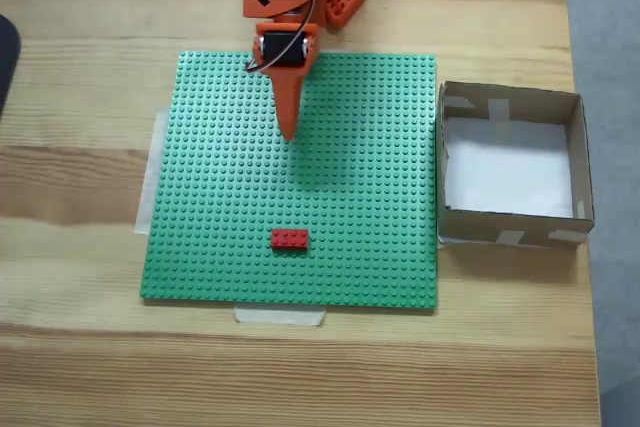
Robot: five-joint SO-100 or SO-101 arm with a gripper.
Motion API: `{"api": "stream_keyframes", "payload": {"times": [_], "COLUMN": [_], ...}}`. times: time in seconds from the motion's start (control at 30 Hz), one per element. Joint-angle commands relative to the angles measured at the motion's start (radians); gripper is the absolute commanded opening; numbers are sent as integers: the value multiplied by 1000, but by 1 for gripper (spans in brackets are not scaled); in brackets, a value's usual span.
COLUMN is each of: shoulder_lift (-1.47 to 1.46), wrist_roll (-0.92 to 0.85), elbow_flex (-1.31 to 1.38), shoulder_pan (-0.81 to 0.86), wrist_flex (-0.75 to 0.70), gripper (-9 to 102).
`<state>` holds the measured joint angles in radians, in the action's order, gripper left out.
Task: Pick the red lego block and put it in the box.
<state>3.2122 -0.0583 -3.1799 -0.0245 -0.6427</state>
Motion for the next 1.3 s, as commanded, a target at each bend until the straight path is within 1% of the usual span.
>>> {"api": "stream_keyframes", "payload": {"times": [0.0, 0.17, 0.47, 0.93, 1.27], "shoulder_lift": [-6, -12, -163, -531, -870], "wrist_roll": [-18, -28, 21, 29, 67], "elbow_flex": [11, 87, 281, 615, 945], "shoulder_pan": [17, 29, 18, 9, 2], "wrist_flex": [-35, -89, -97, -81, -94], "gripper": [-1, -1, -1, -1, -1]}}
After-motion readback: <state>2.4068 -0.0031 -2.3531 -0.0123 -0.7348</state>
